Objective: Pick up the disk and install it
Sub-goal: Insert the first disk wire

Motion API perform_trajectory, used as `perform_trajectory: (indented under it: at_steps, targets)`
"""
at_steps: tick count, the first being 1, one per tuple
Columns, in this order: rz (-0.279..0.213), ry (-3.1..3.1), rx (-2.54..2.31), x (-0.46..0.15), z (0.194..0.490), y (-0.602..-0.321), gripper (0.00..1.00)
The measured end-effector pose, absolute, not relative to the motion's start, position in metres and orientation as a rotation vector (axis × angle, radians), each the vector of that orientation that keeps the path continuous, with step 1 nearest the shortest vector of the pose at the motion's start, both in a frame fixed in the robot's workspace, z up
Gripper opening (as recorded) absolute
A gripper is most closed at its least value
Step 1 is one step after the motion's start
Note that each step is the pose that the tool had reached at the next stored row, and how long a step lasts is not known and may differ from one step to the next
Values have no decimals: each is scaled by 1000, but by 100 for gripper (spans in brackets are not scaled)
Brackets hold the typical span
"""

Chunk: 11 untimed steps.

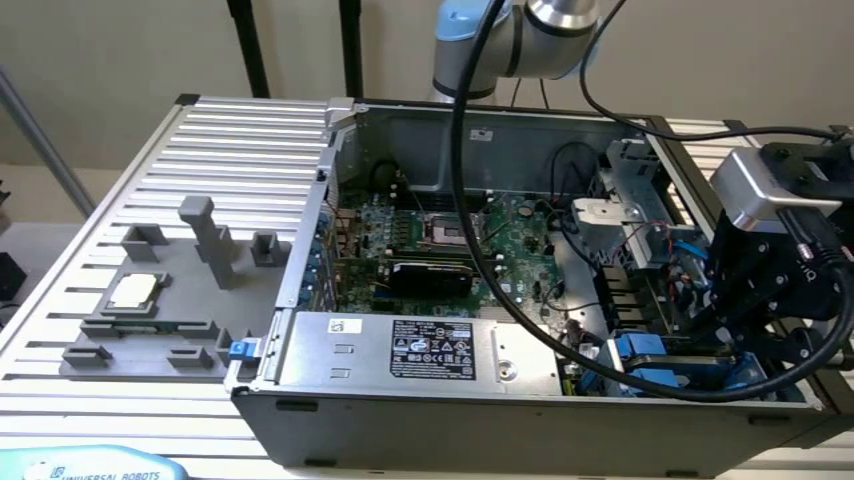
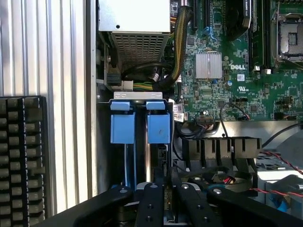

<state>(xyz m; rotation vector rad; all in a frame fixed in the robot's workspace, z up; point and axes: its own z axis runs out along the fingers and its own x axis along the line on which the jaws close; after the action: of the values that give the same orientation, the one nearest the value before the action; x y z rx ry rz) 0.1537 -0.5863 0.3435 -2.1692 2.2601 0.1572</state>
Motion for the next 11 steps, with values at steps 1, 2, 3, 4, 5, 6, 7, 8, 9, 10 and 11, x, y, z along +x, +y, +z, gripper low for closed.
perform_trajectory:
  at_steps: [1, 2, 3, 4, 5, 6, 7, 8, 9, 10, 11]
  targets:
    - [157, 2261, -2169, 154, 343, -586, 16]
    - [156, 2261, -2169, 154, 343, -586, 16]
    - [155, 2261, -2169, 154, 343, -585, 16]
    - [154, 2262, -2169, 154, 343, -585, 16]
    - [152, 2263, -2170, 154, 343, -585, 16]
    - [150, 2263, -2171, 154, 343, -585, 16]
    - [148, 2264, -2171, 154, 343, -585, 16]
    - [147, 2265, -2172, 154, 343, -585, 16]
    - [145, 2266, -2172, 154, 343, -585, 16]
    - [143, 2266, -2173, 154, 343, -585, 16]
    - [141, 2267, -2173, 154, 343, -584, 16]
